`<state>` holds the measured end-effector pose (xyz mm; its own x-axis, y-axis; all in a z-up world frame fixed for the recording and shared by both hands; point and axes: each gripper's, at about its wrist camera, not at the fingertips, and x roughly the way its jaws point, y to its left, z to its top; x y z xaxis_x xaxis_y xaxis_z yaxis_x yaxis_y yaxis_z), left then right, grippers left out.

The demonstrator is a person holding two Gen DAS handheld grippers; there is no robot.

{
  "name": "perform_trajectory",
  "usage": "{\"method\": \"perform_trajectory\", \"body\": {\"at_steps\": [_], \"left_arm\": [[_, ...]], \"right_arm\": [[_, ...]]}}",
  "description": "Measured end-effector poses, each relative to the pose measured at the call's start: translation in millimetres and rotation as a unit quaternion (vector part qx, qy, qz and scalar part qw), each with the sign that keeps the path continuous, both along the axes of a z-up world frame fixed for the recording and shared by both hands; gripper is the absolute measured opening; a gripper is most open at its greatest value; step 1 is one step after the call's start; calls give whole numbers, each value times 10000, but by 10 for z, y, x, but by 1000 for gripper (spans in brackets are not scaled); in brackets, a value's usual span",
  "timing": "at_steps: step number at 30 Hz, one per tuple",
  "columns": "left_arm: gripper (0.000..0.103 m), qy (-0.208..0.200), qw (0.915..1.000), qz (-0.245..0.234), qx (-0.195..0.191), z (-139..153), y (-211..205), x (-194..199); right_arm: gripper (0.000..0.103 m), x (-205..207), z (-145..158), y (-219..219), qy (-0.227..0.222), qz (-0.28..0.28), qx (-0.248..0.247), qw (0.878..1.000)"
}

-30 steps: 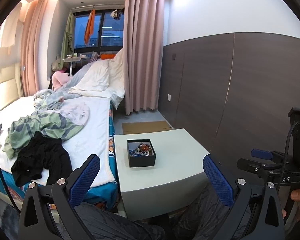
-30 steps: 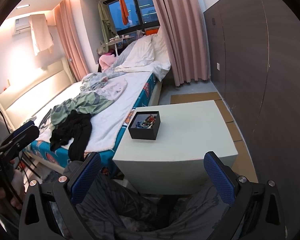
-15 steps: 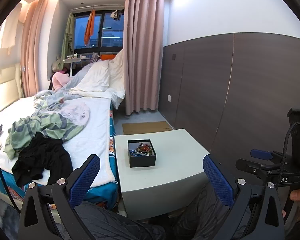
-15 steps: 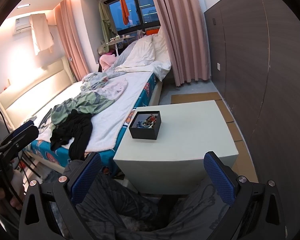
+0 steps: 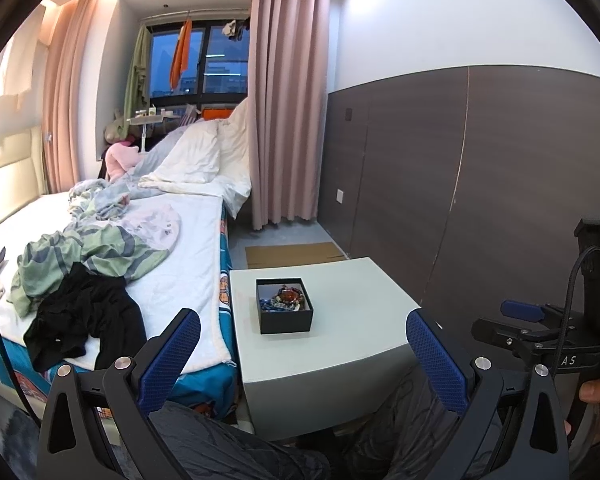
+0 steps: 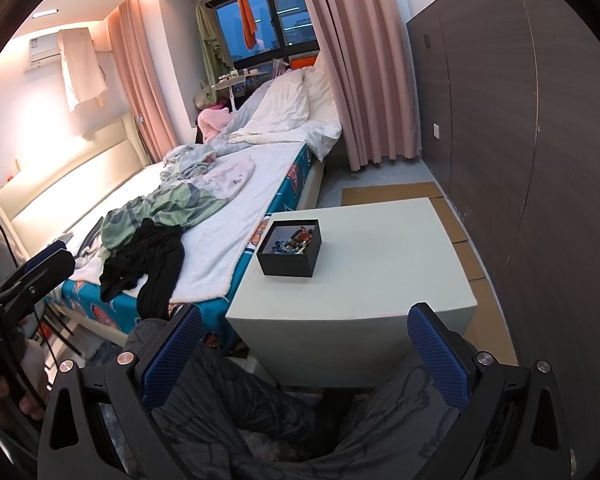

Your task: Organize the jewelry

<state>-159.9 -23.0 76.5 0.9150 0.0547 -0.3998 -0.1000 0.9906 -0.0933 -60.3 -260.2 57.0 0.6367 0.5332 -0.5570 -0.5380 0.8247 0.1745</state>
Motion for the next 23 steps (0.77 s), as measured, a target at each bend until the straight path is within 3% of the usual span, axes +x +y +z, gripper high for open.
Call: {"method": "perform_trajectory", "body": {"at_steps": [23], "left_arm": [[103,57,9999,-9,-127,-70,2,41]], "right_arm": [[103,-4,-99,16,41,6,-57,10000]]}}
